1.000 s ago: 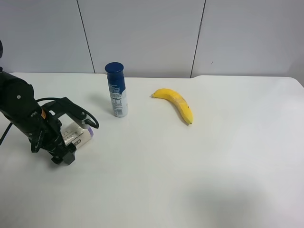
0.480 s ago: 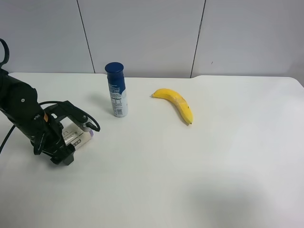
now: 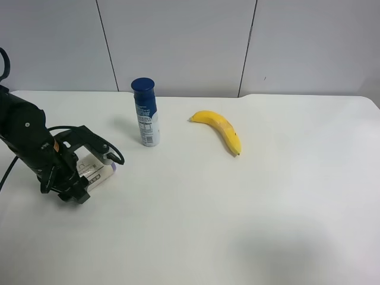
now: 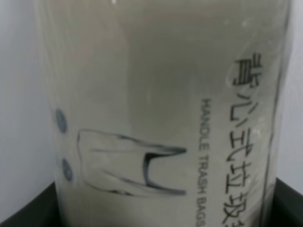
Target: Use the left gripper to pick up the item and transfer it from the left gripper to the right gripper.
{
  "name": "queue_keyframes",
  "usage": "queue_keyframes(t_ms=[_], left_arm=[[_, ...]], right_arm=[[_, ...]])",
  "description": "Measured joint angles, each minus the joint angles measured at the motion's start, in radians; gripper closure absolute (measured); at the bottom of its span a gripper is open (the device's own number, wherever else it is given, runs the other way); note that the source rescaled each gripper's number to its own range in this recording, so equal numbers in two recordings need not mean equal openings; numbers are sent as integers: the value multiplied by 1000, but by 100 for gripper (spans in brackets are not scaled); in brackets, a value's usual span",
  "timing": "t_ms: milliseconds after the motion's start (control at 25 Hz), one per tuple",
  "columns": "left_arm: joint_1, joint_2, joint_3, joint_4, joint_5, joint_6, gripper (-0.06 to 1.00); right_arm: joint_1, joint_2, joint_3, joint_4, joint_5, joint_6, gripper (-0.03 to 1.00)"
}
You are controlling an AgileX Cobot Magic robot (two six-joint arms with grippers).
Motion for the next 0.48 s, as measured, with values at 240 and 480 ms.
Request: queue_keyframes(t_ms=[240, 480], left_arm=[[0, -109, -76, 14, 135, 0, 94], [-16, -192, -201, 14, 376, 0, 94]], right_arm=[[0, 0, 0, 0, 0, 0, -3], [0, 0, 0, 0, 0, 0, -3]])
